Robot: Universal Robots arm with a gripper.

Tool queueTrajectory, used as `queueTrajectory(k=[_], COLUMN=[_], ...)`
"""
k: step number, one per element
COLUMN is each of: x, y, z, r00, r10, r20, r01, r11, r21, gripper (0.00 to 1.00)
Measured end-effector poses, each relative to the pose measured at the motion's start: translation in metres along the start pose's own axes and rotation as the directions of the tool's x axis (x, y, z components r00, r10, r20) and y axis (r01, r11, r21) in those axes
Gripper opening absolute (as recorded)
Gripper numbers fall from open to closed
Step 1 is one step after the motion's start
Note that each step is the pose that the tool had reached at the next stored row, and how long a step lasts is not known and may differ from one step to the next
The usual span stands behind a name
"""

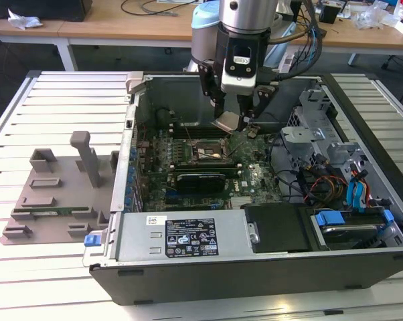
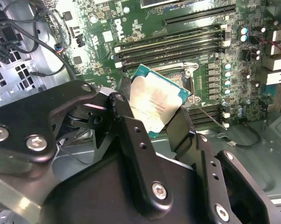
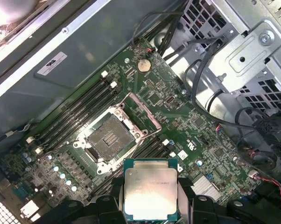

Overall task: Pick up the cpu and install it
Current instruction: 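Place the cpu into insertion slot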

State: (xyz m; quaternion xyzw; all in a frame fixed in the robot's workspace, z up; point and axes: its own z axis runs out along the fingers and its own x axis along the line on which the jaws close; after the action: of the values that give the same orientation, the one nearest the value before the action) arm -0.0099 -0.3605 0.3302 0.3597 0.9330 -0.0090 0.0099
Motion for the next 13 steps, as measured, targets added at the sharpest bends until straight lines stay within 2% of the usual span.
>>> queueTrajectory(k=[5,9,13], x=[0.0,0.0,0.0], y=[0.0,0.0,0.0], z=[0.0,0.0,0.0], r00=[0.999,0.9982,0.9954], r10=[0.045,0.06,0.096], r20=[-0.0004,-0.0006,-0.0008], r01=[-0.045,-0.06,-0.096], r11=[0.999,0.9982,0.9954], r21=[0.0012,0.0015,0.0024], gripper=[0.55,0.55,0.55])
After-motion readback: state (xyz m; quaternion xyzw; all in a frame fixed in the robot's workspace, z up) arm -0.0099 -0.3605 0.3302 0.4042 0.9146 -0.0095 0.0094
